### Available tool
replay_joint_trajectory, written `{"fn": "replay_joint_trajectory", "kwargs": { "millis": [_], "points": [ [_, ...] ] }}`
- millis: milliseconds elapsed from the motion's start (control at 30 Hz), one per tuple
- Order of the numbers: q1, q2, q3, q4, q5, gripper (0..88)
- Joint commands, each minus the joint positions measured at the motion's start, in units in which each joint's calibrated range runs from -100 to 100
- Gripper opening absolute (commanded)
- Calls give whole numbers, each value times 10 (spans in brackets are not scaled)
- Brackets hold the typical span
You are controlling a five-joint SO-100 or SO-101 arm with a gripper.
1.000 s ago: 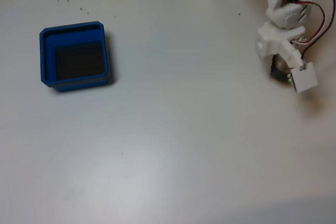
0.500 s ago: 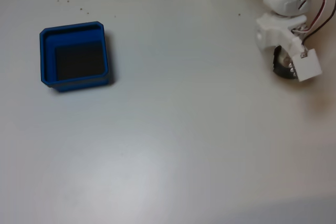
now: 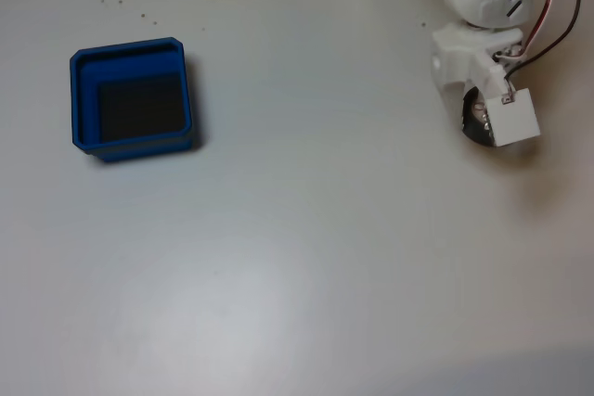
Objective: Pick the black tape roll and drop it in the blue box
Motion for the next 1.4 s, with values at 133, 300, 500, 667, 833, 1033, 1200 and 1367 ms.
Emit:
{"fn": "replay_joint_trajectory", "kwargs": {
  "millis": [133,300,500,667,833,1033,1200,1367],
  "points": [
    [3,-46,-17,3,-1,11],
    [6,-46,-17,3,-1,11],
    [42,-48,-17,3,-1,11],
    [95,-48,-24,2,-1,11],
    [135,-48,-42,2,-1,11],
    [196,-48,-62,2,-1,11],
    [264,-46,-72,1,1,11],
    [334,-44,-85,0,1,11]
  ]
}}
